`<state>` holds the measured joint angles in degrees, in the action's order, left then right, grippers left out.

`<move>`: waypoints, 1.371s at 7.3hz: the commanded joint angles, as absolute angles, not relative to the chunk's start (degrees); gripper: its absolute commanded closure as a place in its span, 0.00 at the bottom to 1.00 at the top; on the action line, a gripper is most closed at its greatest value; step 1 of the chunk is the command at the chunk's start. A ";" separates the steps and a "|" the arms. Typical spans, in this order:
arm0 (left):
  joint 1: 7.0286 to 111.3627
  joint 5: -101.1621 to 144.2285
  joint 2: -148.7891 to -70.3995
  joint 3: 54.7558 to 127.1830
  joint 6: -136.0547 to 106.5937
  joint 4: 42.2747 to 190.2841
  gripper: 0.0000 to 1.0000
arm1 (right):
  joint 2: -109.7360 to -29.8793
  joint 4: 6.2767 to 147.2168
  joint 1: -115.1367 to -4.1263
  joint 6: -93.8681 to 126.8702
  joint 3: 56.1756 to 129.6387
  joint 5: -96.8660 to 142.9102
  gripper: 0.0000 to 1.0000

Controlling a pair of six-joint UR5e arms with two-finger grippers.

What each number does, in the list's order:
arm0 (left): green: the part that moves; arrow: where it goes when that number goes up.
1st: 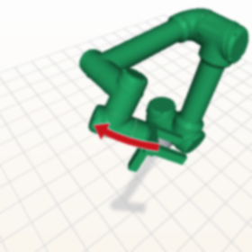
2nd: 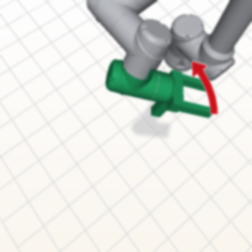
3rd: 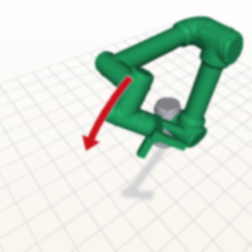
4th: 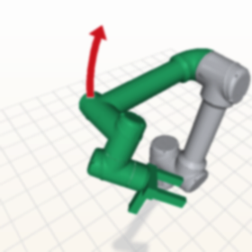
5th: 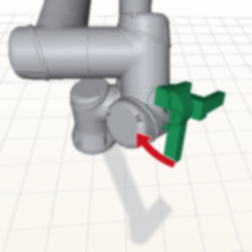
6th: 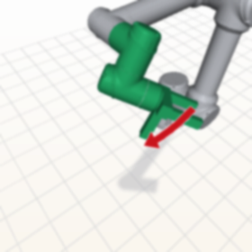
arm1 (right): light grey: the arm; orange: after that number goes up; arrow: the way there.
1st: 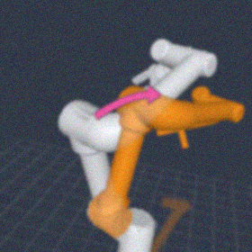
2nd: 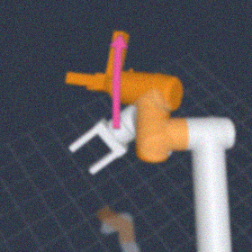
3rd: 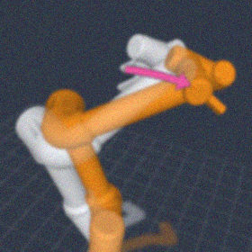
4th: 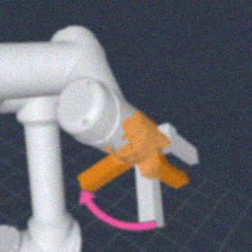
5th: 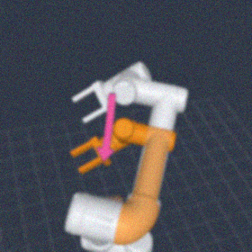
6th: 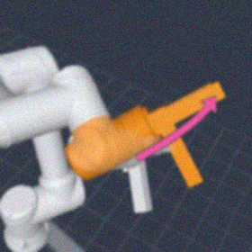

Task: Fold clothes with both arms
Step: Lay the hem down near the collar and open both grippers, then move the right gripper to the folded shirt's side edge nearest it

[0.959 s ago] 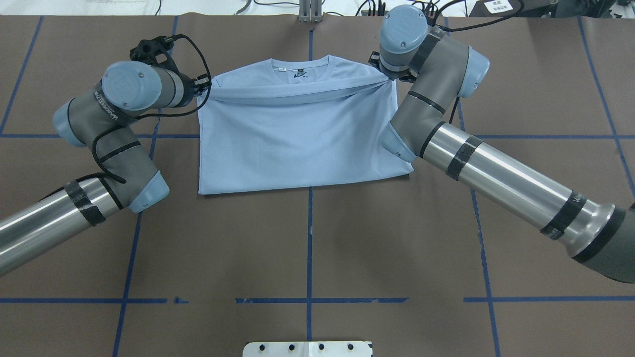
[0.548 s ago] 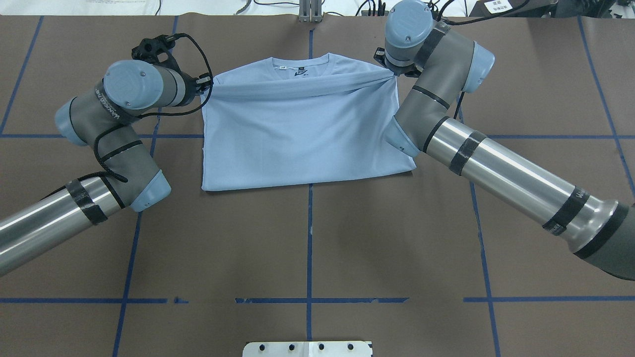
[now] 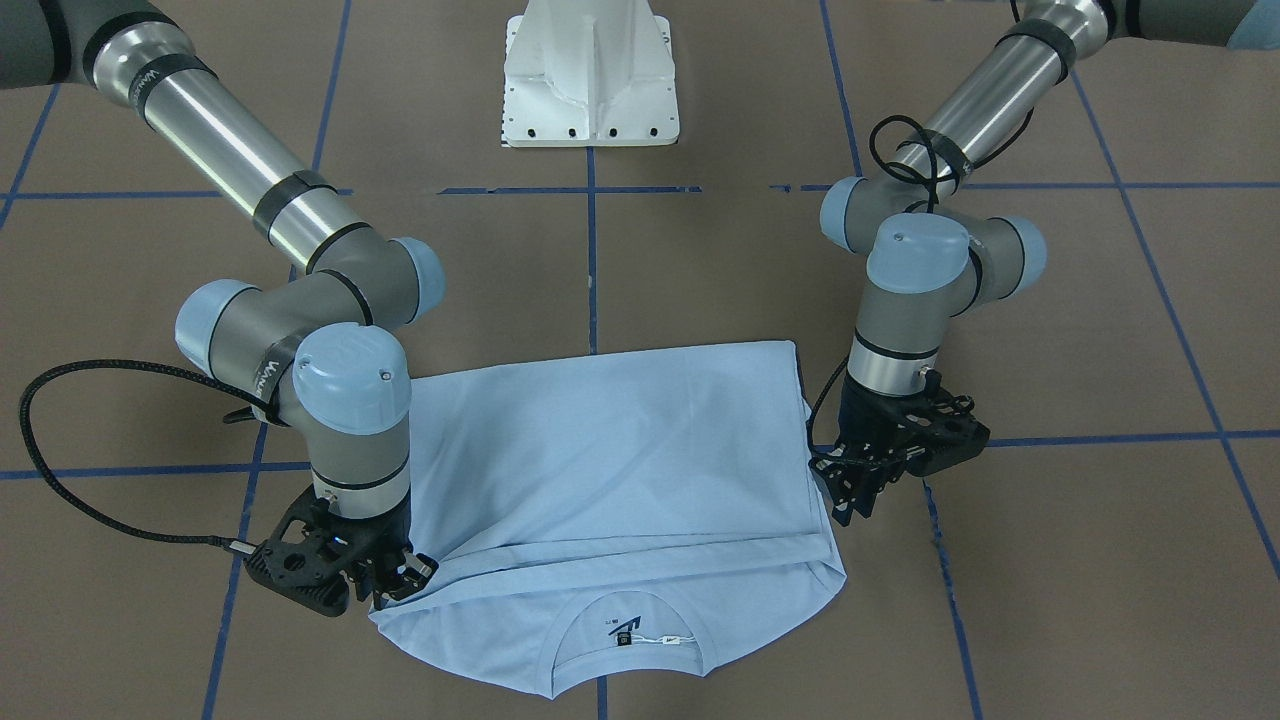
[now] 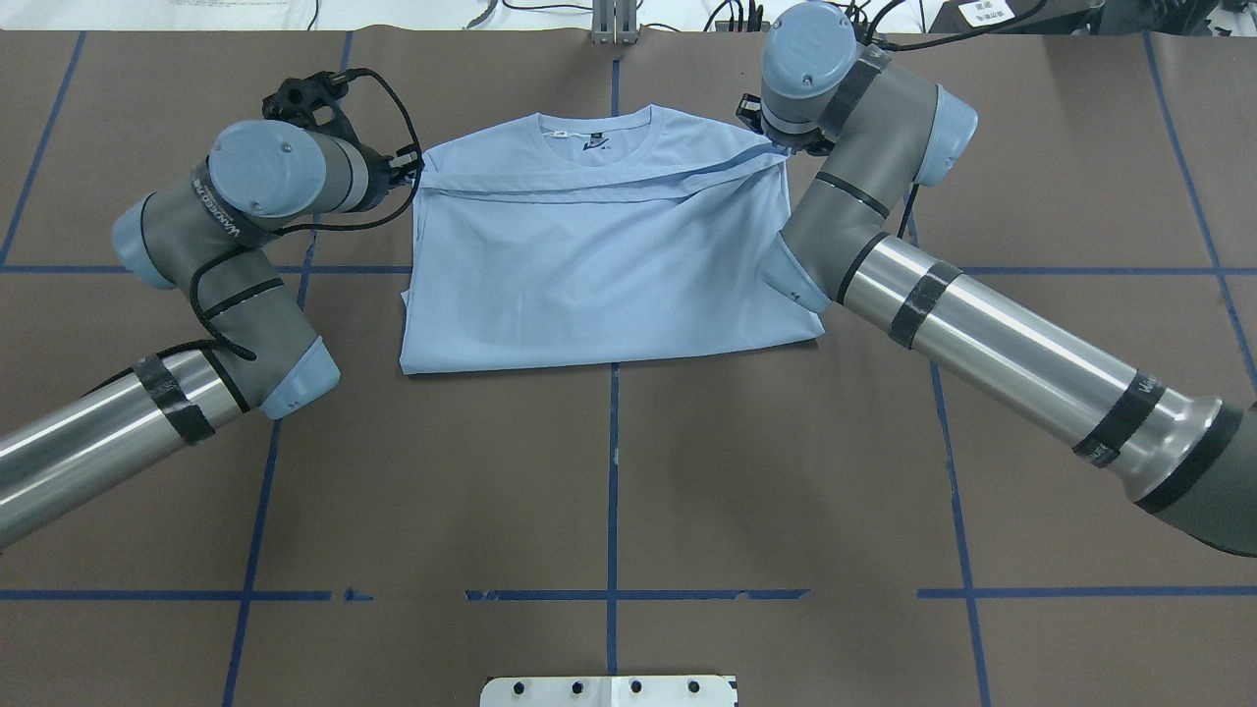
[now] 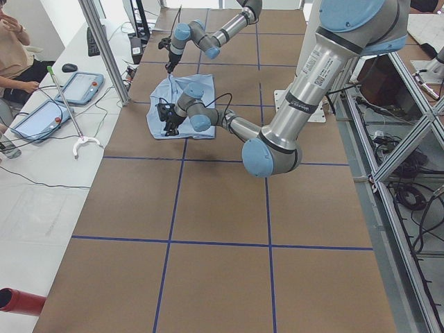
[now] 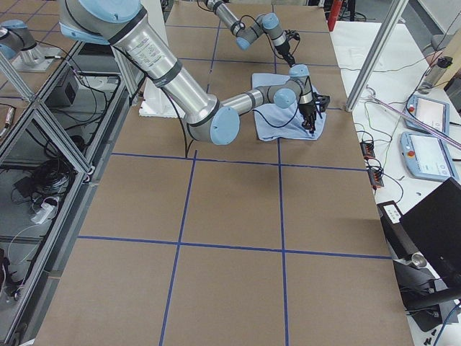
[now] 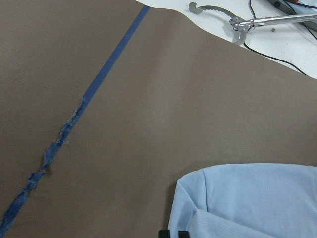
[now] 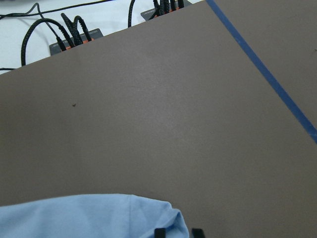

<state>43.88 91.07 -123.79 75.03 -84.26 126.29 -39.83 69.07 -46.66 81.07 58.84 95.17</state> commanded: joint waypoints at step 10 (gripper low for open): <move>43.86 91.32 -123.66 75.41 -84.46 126.39 0.55 | -67.93 67.06 -34.64 99.14 93.69 96.59 0.33</move>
